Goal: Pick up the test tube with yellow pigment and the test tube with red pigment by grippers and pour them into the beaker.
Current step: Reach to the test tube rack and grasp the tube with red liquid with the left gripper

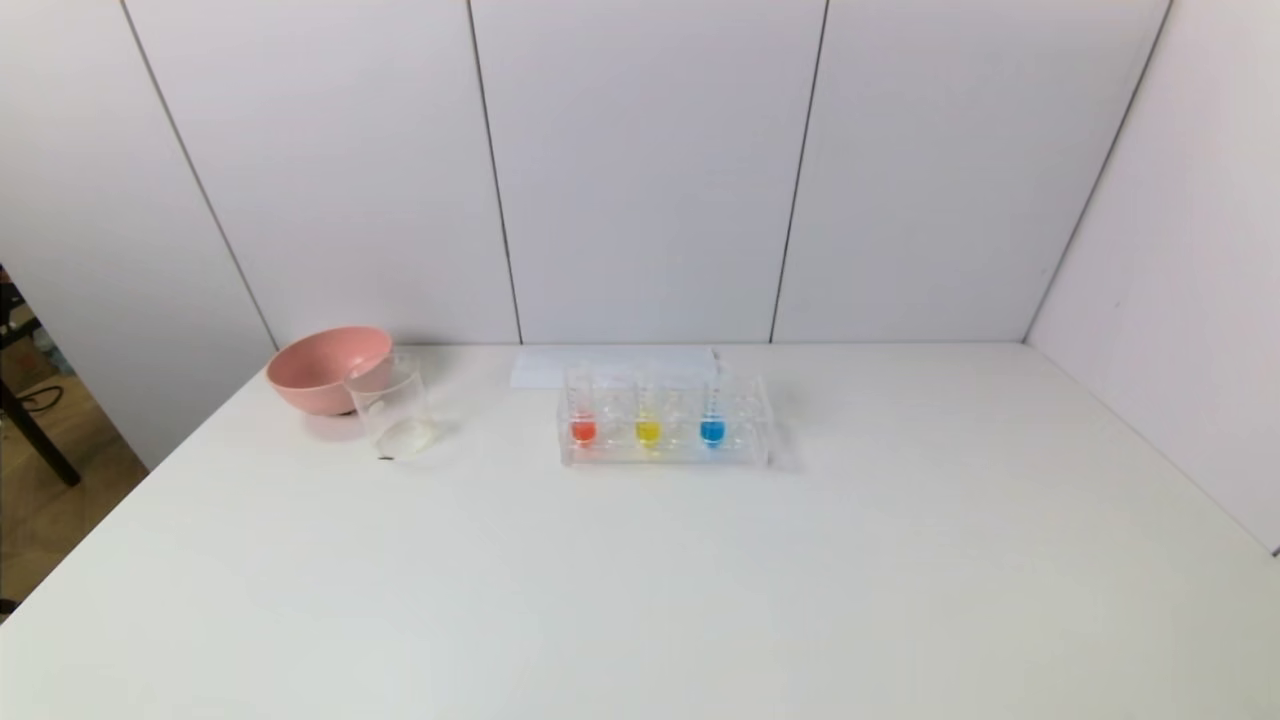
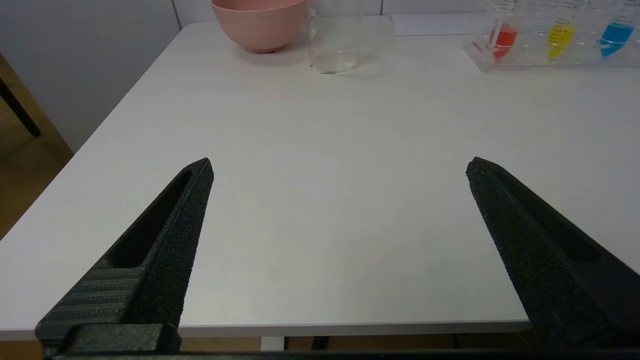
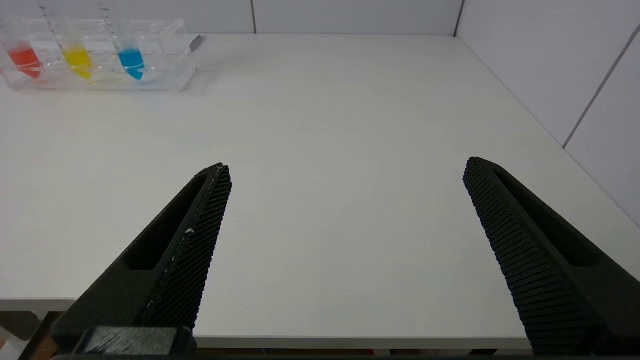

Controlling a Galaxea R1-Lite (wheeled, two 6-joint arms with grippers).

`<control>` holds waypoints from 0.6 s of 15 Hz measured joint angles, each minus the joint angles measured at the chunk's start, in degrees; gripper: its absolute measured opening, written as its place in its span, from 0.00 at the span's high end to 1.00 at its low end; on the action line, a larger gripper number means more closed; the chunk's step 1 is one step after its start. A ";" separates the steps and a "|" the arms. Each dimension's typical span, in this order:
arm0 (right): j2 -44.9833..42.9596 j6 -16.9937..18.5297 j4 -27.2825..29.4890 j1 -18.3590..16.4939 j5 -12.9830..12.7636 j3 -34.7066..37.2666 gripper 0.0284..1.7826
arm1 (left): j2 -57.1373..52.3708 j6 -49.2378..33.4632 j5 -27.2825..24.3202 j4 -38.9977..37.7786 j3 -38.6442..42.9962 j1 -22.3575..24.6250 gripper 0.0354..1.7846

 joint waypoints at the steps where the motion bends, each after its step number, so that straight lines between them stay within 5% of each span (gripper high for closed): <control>1: 0.00 -0.02 0.00 0.00 -0.02 0.00 0.05 | 0.00 0.09 0.00 0.01 -0.02 0.00 0.01; 9: 0.00 -0.02 0.00 0.00 0.00 0.00 0.05 | 6.13 0.15 -3.86 4.68 -12.62 -0.04 0.01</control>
